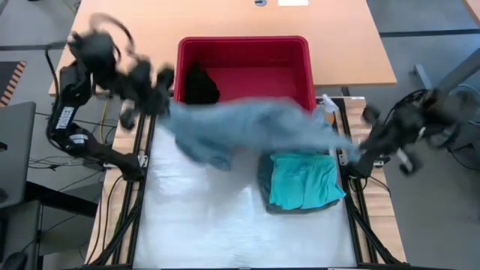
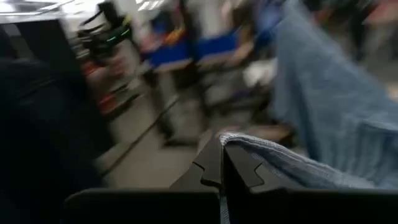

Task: Fold Laundry from Bin
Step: Fold the blue shirt

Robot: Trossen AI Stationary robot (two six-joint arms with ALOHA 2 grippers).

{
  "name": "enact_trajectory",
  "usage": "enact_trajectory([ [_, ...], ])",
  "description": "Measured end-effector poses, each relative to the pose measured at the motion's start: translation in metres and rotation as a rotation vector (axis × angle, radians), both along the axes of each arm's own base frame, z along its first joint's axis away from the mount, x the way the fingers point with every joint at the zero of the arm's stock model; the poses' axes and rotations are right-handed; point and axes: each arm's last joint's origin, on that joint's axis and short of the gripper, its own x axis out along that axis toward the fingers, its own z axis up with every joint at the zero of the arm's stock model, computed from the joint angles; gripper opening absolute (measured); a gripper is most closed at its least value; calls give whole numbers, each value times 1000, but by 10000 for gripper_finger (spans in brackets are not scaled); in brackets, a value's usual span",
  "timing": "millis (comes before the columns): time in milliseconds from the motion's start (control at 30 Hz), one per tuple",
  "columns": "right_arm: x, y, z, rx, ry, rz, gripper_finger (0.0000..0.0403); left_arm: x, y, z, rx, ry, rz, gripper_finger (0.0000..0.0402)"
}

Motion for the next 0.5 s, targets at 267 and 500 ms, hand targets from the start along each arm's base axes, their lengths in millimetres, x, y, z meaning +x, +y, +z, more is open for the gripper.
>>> enact_trajectory([
  [267,44,88,-71,187,413,39,21,-4,-80,-86,-23,411,-125,0],
  [500,74,145,-131,375,709,-133,21,-20,-133,-203,-278,564,-180,0],
])
